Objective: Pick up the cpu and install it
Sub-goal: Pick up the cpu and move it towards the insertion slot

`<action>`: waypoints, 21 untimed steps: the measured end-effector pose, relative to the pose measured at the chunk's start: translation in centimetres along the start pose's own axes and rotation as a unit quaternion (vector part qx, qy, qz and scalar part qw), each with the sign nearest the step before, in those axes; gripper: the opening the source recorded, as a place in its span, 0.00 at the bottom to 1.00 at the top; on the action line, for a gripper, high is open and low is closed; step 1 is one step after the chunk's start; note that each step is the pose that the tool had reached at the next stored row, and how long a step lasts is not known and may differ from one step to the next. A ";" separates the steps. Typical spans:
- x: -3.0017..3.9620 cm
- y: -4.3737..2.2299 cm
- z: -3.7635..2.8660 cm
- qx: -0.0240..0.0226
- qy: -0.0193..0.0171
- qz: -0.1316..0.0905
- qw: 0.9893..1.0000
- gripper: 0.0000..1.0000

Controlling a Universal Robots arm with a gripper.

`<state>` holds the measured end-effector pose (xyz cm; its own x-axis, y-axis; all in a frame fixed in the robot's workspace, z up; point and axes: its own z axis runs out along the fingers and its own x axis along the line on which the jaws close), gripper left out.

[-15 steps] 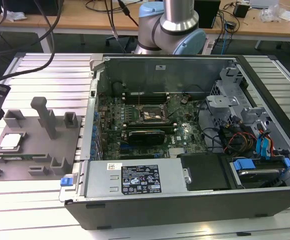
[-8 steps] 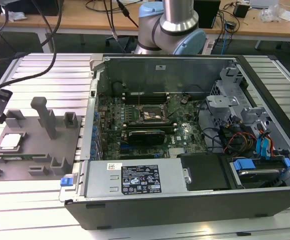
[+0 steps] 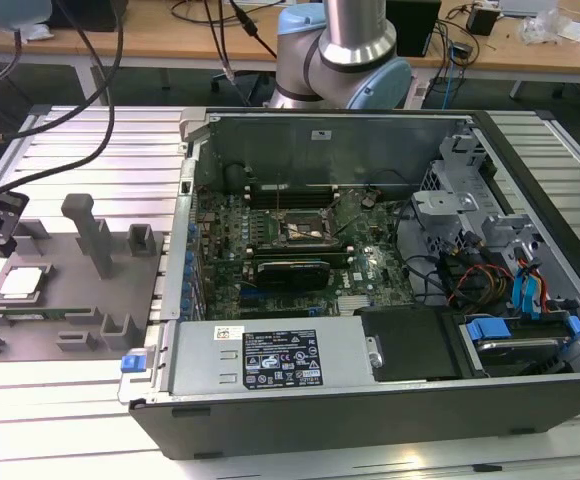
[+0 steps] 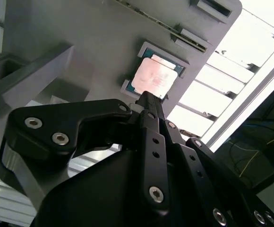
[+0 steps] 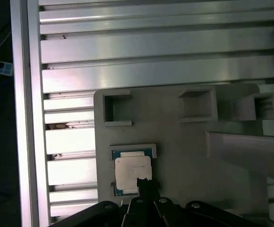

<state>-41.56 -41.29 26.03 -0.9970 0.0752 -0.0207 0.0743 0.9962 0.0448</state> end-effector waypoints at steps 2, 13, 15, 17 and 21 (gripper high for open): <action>0.05 -0.02 0.26 0.000 0.000 0.000 1.000 0.11; 0.35 -0.11 1.52 0.000 0.000 0.000 1.000 0.11; 0.40 -0.16 1.80 0.000 0.000 0.000 1.000 0.11; 0.44 -0.25 2.32 0.000 0.000 0.000 1.000 0.11; 0.49 -0.36 3.16 0.000 0.000 0.000 1.000 0.11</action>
<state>-41.99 -41.47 22.85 -0.9970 0.0750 -0.0206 0.0740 0.9963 0.0447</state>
